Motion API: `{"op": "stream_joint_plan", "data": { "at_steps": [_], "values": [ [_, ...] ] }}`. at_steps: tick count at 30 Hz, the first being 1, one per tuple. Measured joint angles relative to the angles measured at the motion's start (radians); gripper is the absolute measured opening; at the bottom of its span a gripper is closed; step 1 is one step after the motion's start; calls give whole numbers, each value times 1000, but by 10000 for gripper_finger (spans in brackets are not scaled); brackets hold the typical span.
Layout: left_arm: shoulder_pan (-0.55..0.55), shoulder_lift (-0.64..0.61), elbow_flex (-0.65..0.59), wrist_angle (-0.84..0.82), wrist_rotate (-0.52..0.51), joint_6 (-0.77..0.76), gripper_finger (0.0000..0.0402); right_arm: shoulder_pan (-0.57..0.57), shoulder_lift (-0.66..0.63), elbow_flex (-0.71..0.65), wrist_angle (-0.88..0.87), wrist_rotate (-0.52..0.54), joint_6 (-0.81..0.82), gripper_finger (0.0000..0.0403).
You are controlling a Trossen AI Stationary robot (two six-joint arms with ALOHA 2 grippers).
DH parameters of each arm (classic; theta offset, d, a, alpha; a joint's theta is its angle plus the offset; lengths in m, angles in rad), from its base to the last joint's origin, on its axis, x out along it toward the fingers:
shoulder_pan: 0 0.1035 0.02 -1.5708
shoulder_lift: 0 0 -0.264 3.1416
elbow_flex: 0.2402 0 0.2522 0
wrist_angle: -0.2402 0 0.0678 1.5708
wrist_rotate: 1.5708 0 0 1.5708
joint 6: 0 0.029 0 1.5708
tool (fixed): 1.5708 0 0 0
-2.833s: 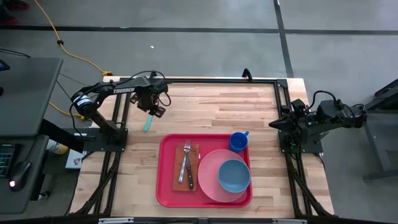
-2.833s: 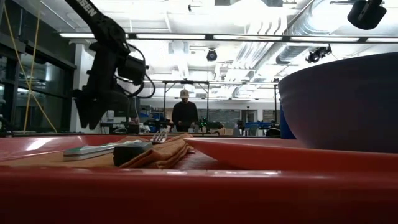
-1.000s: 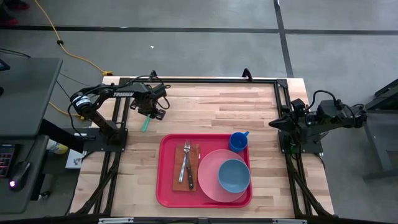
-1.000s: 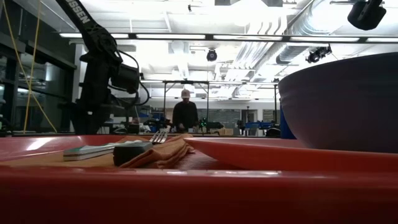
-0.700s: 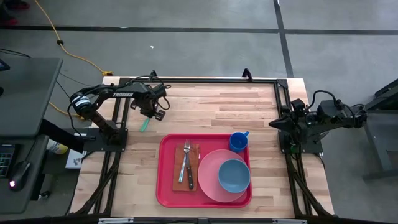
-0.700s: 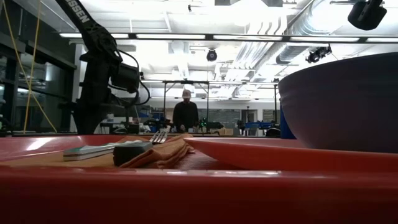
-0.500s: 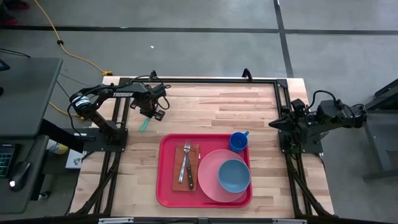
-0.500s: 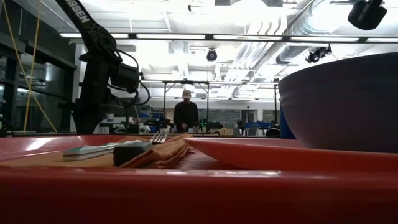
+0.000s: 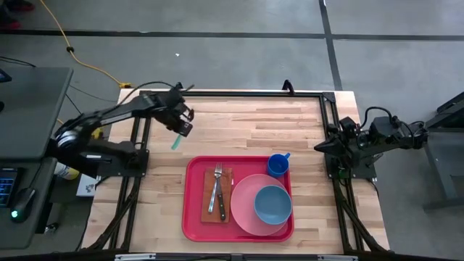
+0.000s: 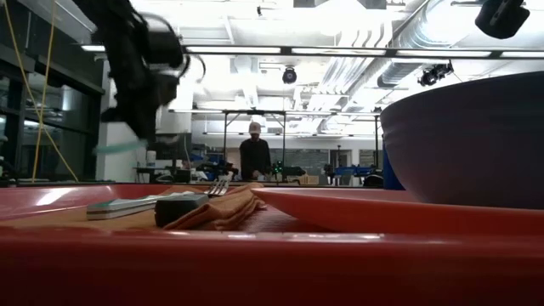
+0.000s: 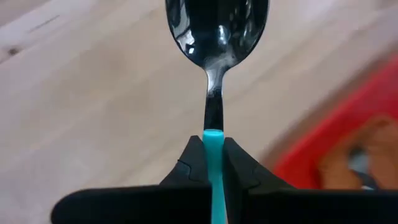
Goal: Set up tray
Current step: Put the blue spoon on the left side of the blue patterned fork
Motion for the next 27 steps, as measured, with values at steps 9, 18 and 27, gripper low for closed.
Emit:
{"op": "stream_joint_plan", "data": {
  "at_steps": [9, 18, 27],
  "values": [
    [-227, -297, 0, 12, -67, -273, 34, 0, 0, 0, 0, -11, -33, 0],
    [-670, -366, 1, 90, -332, -629, 34, 0, 0, 0, -1, -60, -34, 0],
    [-1137, -244, 7, 130, -694, -1015, 34, 0, 0, 0, -1, -70, -44, 0]
  ]
}}
